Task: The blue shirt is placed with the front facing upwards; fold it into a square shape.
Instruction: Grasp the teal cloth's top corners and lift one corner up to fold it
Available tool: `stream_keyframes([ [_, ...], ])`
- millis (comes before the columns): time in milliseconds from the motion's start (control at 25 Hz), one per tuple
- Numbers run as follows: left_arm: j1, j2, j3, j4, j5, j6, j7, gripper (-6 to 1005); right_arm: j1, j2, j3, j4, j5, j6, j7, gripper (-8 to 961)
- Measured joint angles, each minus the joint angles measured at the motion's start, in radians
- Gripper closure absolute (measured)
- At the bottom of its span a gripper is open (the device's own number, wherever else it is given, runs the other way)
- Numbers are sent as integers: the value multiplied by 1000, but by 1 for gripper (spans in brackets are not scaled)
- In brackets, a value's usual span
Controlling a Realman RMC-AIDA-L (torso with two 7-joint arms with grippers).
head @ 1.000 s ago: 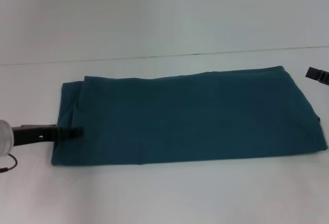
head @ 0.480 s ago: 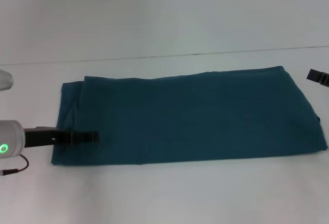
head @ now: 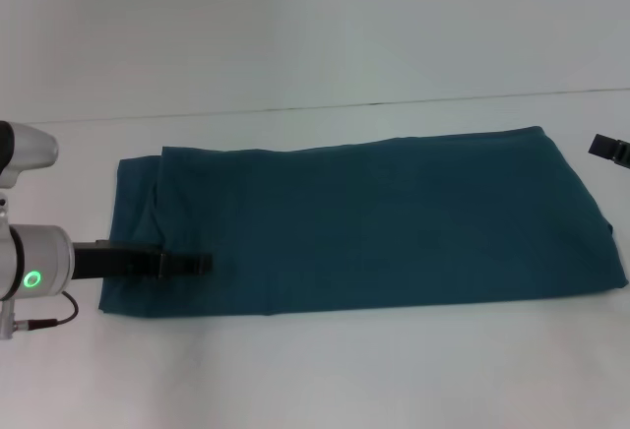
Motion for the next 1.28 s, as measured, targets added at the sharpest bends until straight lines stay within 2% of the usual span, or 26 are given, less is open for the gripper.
stream_keyframes([
  [480,43,1,-33,69,8,-12,-4,112,0,1,0,0,0,1,0,159],
  [1040,51,3,-56,65,16,-46,-5,111,0,3,0,0,0,5,0,159],
  [1280,42,0,-51,62,78,-64,-37,111,0,4,-1,0,-1,6,0,159],
])
